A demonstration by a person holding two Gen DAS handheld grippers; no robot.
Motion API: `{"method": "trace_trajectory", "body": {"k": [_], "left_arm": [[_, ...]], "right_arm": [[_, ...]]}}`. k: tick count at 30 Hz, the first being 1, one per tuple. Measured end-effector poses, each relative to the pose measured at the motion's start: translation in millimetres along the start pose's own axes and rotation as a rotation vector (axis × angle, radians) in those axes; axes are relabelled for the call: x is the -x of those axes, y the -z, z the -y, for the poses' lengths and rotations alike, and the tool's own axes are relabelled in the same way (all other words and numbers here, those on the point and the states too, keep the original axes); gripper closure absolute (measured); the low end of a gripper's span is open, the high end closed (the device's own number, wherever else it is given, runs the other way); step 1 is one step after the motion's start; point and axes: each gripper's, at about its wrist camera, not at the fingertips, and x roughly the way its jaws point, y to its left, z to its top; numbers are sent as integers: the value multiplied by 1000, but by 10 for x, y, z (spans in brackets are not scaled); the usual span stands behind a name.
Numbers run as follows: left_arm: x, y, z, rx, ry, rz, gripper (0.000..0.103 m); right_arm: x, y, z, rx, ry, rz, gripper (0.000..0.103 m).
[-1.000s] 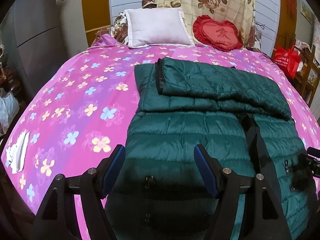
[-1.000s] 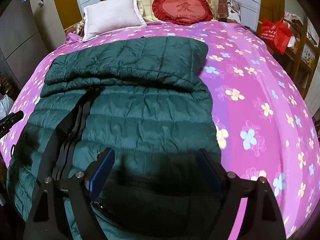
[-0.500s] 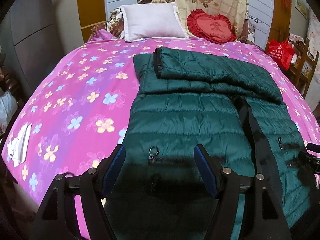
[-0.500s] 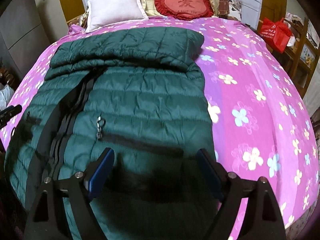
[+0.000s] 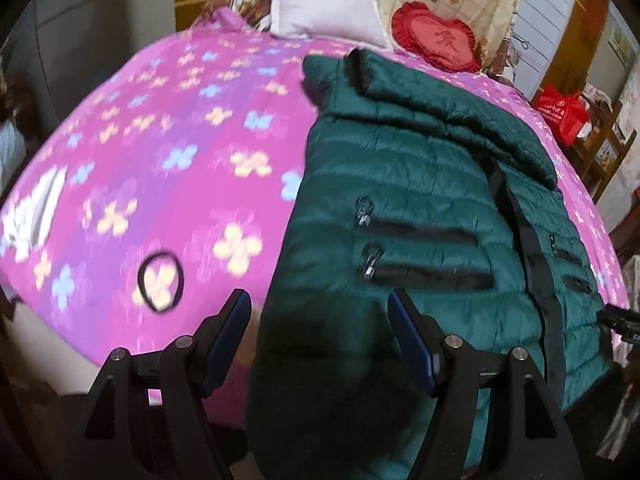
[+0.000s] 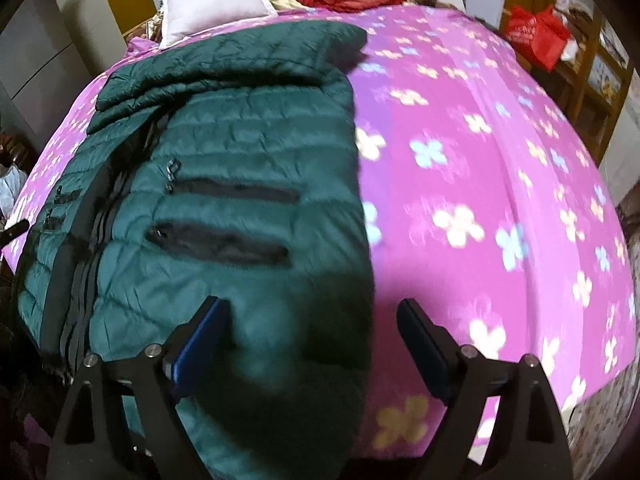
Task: Fold large clothes
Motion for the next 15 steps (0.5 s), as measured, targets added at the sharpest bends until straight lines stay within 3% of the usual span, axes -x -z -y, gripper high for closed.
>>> {"method": "trace_trajectory", "body": {"k": [15], "left_arm": [[-156, 260, -201, 74, 54, -88, 50]], "right_arm": [[-91, 282, 67, -22, -167, -52, 12]]}}
